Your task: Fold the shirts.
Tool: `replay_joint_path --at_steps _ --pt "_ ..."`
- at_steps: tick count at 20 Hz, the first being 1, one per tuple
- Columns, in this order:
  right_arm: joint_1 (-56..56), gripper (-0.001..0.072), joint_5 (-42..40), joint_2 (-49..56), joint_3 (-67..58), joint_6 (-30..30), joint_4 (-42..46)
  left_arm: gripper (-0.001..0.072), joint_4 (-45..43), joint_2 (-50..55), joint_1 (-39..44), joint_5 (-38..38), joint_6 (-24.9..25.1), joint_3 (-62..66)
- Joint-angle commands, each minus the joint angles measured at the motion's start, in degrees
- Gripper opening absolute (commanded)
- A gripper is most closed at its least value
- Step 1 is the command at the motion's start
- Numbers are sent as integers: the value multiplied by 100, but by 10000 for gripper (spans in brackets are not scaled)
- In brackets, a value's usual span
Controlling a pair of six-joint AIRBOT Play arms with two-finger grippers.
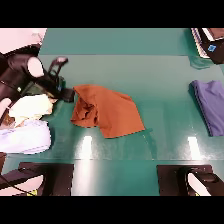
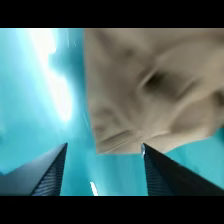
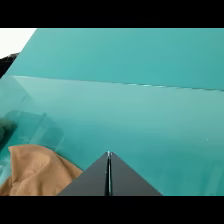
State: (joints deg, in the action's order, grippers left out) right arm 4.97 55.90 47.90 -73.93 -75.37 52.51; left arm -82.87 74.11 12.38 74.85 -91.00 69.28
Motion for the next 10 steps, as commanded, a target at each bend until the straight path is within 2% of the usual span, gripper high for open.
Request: replay_joint_path --at_steps 1,4,8,10 --pt "7 15 15 -4 7 -2 -2 537 417 -17 -219 -782 101 -1279" --pt "7 15 17 -4 7 -2 -2 537 1008 -17 -219 -1366 173 -1812" --pt "7 16 26 -4 7 -4 -2 518 1158 -17 -219 -1499 249 -2050" --pt "7 16 48 -4 7 -4 -2 125 1154 -17 -219 -1513 251 -2048"
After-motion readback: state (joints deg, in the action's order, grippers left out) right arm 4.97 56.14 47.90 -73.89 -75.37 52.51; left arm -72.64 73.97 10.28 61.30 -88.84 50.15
